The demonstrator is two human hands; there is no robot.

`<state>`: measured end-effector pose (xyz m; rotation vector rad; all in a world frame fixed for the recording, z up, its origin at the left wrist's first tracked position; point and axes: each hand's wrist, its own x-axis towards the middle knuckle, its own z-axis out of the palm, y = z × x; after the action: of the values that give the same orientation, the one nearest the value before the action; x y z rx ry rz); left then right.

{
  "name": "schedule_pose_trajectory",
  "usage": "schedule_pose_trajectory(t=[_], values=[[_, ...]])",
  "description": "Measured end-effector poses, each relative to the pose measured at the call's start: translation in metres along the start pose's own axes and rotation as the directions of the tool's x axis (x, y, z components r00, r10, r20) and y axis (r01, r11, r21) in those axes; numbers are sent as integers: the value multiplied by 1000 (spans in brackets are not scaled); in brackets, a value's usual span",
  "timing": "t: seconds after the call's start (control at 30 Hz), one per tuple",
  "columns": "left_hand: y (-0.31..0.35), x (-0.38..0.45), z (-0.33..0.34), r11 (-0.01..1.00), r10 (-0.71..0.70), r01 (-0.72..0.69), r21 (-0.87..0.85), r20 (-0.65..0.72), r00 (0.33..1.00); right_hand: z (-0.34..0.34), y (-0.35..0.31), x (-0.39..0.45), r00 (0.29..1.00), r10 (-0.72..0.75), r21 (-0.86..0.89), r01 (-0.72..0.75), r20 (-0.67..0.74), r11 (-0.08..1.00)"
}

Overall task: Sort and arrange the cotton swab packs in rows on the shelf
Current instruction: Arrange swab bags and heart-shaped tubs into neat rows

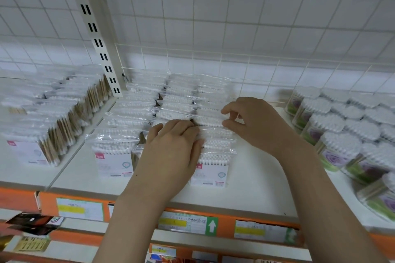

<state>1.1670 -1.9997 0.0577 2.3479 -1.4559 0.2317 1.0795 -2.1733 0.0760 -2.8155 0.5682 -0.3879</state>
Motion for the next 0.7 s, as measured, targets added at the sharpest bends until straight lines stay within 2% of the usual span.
schedule_pose_trajectory(t=[0.33,0.53,0.7], values=[[-5,3,-1,1000,27,-27,2,-2,1000,1,-6,10,998,63,-34,-64,-5,997],[-9,10,-3,999,31,-30,-24,49,998,2,-7,7,996,75,100,-79,39,992],[-13,18,-1,998,43,-41,-51,43,998,4,-11,1,997,71,119,-74,31,990]])
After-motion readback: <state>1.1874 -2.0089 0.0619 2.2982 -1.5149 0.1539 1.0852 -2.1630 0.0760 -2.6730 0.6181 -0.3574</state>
